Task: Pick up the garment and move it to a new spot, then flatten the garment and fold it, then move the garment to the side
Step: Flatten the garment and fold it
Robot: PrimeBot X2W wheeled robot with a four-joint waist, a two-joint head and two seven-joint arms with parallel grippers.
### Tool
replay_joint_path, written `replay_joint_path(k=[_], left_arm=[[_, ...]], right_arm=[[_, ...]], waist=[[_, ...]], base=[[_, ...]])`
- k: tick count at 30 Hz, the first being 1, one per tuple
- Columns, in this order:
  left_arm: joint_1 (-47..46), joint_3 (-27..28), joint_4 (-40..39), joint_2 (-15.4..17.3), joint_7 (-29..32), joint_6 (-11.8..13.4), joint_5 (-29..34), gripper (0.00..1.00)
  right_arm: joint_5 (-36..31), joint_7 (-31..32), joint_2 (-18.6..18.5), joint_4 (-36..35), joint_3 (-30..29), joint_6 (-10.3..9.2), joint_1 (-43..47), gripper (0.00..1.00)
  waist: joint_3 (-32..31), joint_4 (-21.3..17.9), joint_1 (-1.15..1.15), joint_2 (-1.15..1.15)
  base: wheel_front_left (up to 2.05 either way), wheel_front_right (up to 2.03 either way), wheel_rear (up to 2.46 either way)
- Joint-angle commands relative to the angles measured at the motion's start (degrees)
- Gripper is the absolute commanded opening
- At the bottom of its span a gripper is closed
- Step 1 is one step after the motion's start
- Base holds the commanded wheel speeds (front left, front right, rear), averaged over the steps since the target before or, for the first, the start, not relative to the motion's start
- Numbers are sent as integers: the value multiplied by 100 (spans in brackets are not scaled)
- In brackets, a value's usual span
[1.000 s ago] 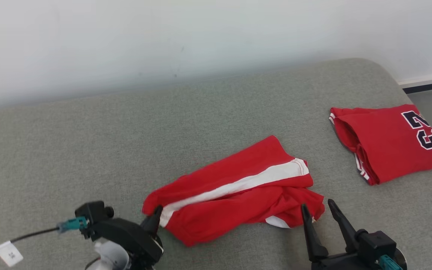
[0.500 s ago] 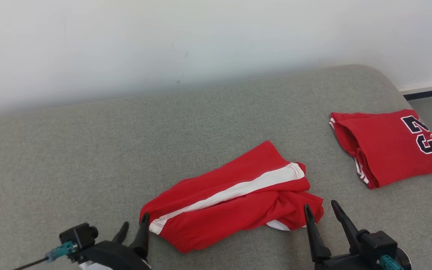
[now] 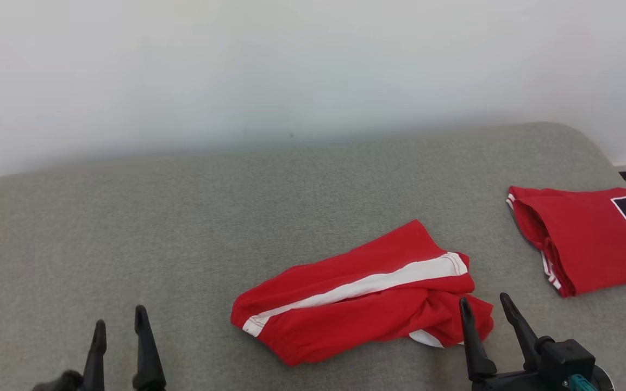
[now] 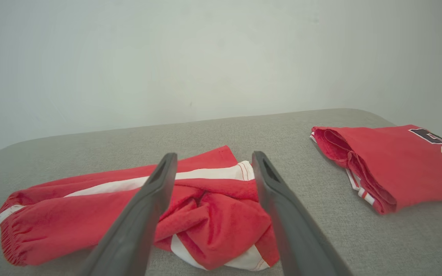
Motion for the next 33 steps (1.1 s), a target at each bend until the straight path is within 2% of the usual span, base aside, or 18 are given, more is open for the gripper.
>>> replay_joint_path(k=[1, 7, 13, 23, 33], left_arm=[[204, 121, -125, -138, -13, -97, 335, 100], [851, 798, -462, -628, -14, -643, 2004, 100], [1260, 1097, -199, -774, -15, -961, 2642, 100], [1348, 1247, 121, -865, -15, -1342, 2882, 100], [1243, 1222, 261, -889, -15, -1407, 2816, 100]], right_arm=[[-27, -26, 15, 3, -14, -15, 42, 100], [59, -81, 14, 70, -62, -15, 80, 100], [87, -205, 15, 238, -48, -15, 230, 100], [38, -164, 15, 409, -88, -15, 310, 100], [48, -138, 14, 358, -121, -15, 244, 100]], waist=[[-70, 135, 0, 0], [-147, 310, 0, 0], [-257, 305, 0, 0], [-246, 192, 0, 0], [-220, 143, 0, 0]], base=[[0, 0, 0], [0, 0, 0], [0, 0, 0], [0, 0, 0], [0, 0, 0]])
